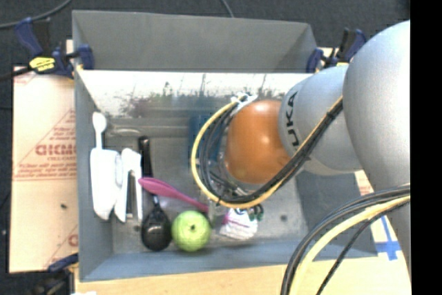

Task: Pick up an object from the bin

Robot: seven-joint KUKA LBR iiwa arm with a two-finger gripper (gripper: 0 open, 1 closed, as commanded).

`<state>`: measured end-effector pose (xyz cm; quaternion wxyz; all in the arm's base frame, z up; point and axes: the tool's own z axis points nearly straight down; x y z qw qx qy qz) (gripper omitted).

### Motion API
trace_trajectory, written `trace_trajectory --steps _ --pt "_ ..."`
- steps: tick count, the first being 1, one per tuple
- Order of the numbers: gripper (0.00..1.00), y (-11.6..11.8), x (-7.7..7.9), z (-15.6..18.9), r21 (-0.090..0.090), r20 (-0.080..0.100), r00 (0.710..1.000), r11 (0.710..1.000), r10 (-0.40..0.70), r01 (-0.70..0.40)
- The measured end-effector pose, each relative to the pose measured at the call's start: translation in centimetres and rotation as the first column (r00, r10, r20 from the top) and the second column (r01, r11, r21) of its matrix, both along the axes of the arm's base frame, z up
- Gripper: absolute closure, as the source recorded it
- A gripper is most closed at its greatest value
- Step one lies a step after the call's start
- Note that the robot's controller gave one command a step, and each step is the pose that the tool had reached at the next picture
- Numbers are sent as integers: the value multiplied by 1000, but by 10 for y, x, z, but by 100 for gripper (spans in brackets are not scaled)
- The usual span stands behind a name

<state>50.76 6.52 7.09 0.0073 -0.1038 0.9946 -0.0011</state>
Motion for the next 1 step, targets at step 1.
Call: trace_trajectory --steps 1 --pt "100 15 0 0 3 2 1000 1000 1 -1"
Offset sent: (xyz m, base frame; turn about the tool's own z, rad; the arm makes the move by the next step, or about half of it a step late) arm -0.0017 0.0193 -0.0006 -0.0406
